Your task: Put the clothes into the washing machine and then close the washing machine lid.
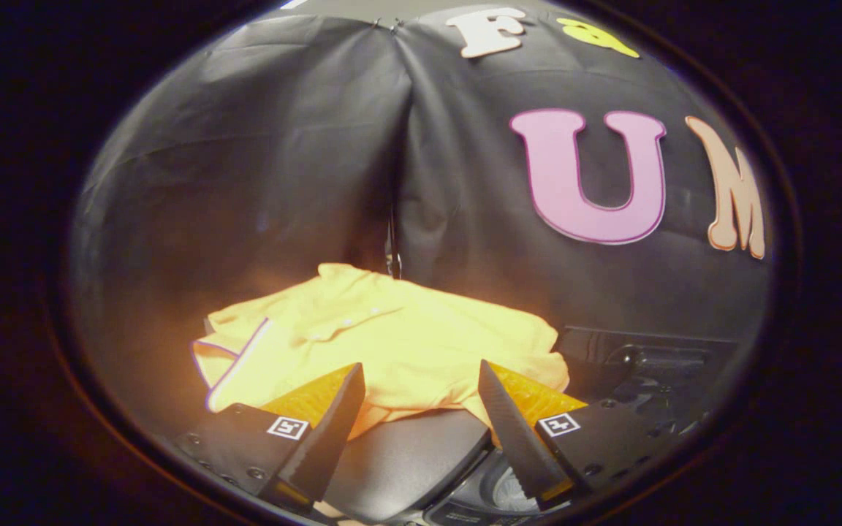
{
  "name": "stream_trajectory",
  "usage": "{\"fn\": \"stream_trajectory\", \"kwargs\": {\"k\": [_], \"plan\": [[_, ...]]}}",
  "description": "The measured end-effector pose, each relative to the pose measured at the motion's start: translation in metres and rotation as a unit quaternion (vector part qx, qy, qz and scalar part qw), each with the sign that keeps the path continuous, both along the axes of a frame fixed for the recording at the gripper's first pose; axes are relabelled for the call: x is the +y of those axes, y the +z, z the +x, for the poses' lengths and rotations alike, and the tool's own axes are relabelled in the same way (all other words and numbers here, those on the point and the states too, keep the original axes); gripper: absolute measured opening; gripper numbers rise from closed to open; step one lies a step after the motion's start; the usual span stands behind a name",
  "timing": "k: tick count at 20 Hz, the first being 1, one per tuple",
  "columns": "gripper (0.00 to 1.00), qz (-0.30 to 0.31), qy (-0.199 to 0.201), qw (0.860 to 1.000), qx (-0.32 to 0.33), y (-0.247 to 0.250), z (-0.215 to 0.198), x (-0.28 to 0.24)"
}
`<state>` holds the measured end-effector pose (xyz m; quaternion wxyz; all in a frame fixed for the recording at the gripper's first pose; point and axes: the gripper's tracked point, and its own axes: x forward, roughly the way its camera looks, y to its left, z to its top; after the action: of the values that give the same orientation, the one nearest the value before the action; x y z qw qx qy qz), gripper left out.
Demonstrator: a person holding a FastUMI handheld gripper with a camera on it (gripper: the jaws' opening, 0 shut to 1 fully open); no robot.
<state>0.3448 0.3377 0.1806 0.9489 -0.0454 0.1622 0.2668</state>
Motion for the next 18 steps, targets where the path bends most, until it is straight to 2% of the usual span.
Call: {"fn": "stream_trajectory", "kwargs": {"k": [2, 6, 8, 9, 12, 14, 18], "plan": [[0.98, -0.007, 0.005, 1.000, 0.005, -0.001, 0.004, 0.001], [0.50, -0.007, 0.006, 1.000, 0.011, -0.005, 0.004, 0.003], [0.25, 0.006, -0.007, 1.000, 0.018, -0.003, 0.006, -0.003], [0.17, 0.014, -0.012, 1.000, 0.023, -0.003, 0.006, -0.005], [0.16, 0.008, -0.045, 0.999, -0.005, 0.008, 0.015, -0.025], [0.05, 0.000, -0.082, 0.996, -0.037, 0.026, 0.020, -0.056], [0.05, -0.012, -0.157, 0.986, -0.054, 0.040, 0.030, -0.134]]}}
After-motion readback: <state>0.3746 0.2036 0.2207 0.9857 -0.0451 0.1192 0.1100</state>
